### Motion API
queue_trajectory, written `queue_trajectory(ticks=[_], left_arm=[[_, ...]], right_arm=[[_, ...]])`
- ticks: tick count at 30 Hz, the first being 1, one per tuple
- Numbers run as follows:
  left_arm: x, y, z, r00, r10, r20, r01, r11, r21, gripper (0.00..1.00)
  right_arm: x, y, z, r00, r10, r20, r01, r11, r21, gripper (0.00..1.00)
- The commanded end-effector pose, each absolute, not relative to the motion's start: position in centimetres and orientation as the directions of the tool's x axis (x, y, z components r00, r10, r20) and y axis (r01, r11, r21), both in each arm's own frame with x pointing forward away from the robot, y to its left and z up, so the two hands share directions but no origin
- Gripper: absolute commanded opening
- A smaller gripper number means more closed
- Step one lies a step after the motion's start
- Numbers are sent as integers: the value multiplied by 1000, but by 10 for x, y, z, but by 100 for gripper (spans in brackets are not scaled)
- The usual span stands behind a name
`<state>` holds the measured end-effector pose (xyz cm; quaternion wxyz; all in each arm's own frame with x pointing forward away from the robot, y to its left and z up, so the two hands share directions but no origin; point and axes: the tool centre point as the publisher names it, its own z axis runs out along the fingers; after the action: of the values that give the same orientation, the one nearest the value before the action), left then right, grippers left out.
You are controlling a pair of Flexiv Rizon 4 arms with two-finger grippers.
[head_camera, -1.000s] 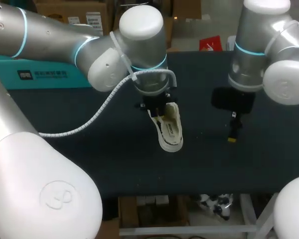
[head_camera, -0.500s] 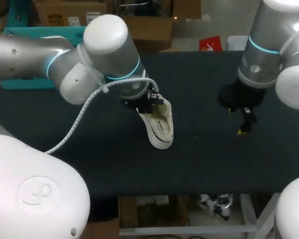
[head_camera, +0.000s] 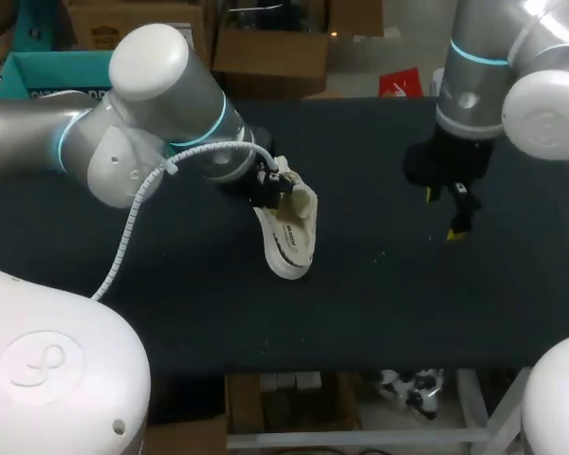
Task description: Open the shoe tongue, take the insole out of the shoe, put the insole back into the shoe, and pack the shoe into the shoebox
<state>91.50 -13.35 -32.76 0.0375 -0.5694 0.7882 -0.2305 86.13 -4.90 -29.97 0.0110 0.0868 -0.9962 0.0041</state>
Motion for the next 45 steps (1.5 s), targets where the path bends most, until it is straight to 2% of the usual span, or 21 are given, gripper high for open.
queue_trajectory(ticks=[1,10,14,19,28,36,45], left_arm=[[915,-126,-316,-409,-881,240,-857,280,-432,0],[947,-107,-247,-656,-734,178,-678,469,-565,0],[970,-84,-213,-775,-623,106,-546,575,-610,0],[1002,-41,-181,-870,-494,3,-393,689,-608,0],[1057,32,-153,-916,-364,-169,-195,773,-604,0],[1086,96,-136,-887,-373,-271,-166,808,-566,0],[1086,96,-136,-887,-373,-271,-166,808,-566,0]], right_arm=[[862,-53,-297,-984,-173,34,-173,985,8,100],[862,-53,-297,-984,-173,34,-173,985,8,100],[862,-53,-297,-984,-173,34,-173,985,8,100],[862,-53,-297,-984,-173,34,-173,985,8,100],[862,-53,-297,-984,-173,34,-173,985,8,100],[862,-53,-297,-984,-173,34,-173,985,8,100],[862,-53,-297,-984,-173,34,-173,985,8,100]])
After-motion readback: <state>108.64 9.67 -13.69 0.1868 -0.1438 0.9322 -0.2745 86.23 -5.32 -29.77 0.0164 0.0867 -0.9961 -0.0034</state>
